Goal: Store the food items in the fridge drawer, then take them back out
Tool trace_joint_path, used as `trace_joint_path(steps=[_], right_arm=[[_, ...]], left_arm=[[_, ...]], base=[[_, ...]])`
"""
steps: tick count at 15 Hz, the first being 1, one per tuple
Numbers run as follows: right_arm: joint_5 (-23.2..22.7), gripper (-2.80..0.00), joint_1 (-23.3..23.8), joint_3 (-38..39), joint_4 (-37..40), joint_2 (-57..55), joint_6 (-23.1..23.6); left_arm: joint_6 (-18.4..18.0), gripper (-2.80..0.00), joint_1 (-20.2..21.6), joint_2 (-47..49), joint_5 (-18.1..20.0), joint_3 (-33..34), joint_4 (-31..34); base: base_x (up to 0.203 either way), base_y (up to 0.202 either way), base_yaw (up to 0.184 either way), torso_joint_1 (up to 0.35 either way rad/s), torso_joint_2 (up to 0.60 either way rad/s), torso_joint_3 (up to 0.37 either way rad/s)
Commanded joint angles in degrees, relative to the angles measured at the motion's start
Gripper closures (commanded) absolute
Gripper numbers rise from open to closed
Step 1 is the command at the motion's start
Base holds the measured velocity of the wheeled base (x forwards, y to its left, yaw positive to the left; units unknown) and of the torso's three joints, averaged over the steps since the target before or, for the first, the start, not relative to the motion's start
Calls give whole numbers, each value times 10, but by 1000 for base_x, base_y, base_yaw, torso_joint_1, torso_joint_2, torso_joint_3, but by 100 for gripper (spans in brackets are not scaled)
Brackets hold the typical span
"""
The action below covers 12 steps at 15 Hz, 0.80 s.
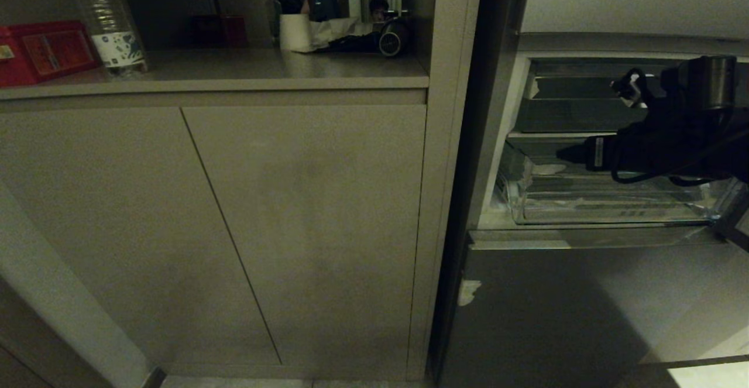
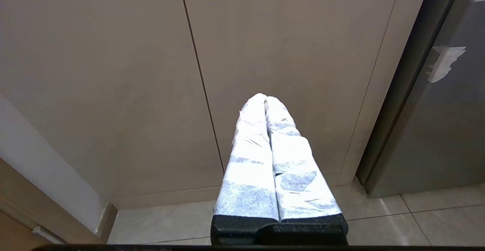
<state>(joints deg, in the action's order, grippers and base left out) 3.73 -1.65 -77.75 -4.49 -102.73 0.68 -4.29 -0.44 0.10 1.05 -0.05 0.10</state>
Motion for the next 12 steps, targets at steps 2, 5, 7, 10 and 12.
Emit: trace_joint_path(steps=[2,5,7,10,12], right_arm=[[-5,-280,4,-33,0,-38,1],[-5,-280,5,-66,1,-65,2],[-5,-280,8,-83,15,-75,2],[-5,-280,9,-123,62,-85,2],[-4,-280,11,-159,106,-95,2]], left_arm=[[0,0,0,1,0,0,0],[0,0,0,1,0,0,0],[0,0,0,1,0,0,0],[0,0,0,1,0,0,0],[0,0,0,1,0,0,0]], base=[[0,0,0,0,0,0],[0,0,0,0,0,0],[0,0,0,0,0,0],[0,0,0,0,0,0],[0,0,0,0,0,0]])
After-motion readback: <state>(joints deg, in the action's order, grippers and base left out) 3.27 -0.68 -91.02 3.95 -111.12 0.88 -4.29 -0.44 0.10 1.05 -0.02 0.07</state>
